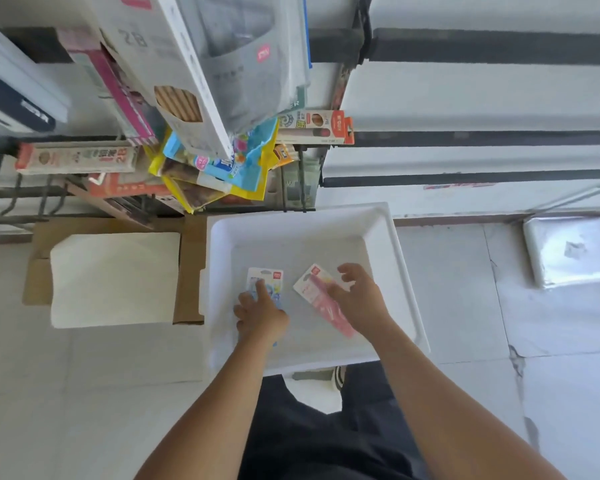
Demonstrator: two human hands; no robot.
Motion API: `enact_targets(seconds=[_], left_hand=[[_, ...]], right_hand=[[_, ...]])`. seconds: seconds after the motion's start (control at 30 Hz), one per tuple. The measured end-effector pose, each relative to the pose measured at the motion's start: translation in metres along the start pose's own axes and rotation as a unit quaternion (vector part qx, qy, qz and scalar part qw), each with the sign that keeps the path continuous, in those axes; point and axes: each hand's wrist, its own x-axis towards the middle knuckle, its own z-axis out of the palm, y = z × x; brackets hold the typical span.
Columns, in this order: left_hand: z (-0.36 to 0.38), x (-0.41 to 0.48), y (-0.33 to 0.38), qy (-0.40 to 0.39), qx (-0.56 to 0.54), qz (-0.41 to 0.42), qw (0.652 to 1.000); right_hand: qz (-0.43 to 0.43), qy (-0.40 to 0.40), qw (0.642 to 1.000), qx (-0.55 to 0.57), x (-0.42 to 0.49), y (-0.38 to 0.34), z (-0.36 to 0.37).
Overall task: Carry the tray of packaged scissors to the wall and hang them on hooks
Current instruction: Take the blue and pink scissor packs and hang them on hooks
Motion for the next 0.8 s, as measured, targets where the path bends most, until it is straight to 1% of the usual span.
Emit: enact_targets(seconds=[0.07, 0.17, 0.23, 0.33, 0.53, 0.63, 0.7, 0.8], left_hand=[[0.007, 0.003, 0.001, 0.003, 0.026, -0.012, 1.0], [0.015, 0.007, 0.004, 0.034, 0.033, -0.026, 0.999], [0.018, 0.01, 0.005, 0.064, 0.014, -0.034, 0.997], [0.017, 0.014, 0.005, 0.098, -0.027, -0.035, 0.994], [0.012, 0.021, 0.004, 0.122, -0.096, -0.052, 0.986], [0.014, 0.023, 0.006, 0.126, -0.134, -0.056, 0.981], [0.018, 0.026, 0.004, 0.121, -0.134, -0.056, 0.982], [0.019, 0.026, 0.004, 0.109, -0.134, -0.055, 0.983]], right_hand=[[0.018, -0.012, 0.998, -0.067, 0.008, 0.01, 0.004], [0.023, -0.038, 0.985, -0.169, 0.014, 0.019, 0.014], [0.005, -0.047, 0.972, -0.229, 0.016, 0.021, 0.024], [-0.015, -0.031, 0.956, -0.292, 0.021, 0.026, 0.037], [0.012, -0.031, 0.946, -0.323, 0.031, 0.028, 0.042], [0.04, -0.04, 0.947, -0.317, 0.035, 0.025, 0.041], [0.057, -0.052, 0.954, -0.289, 0.037, 0.023, 0.039], [0.069, -0.047, 0.981, -0.173, 0.036, 0.024, 0.034]])
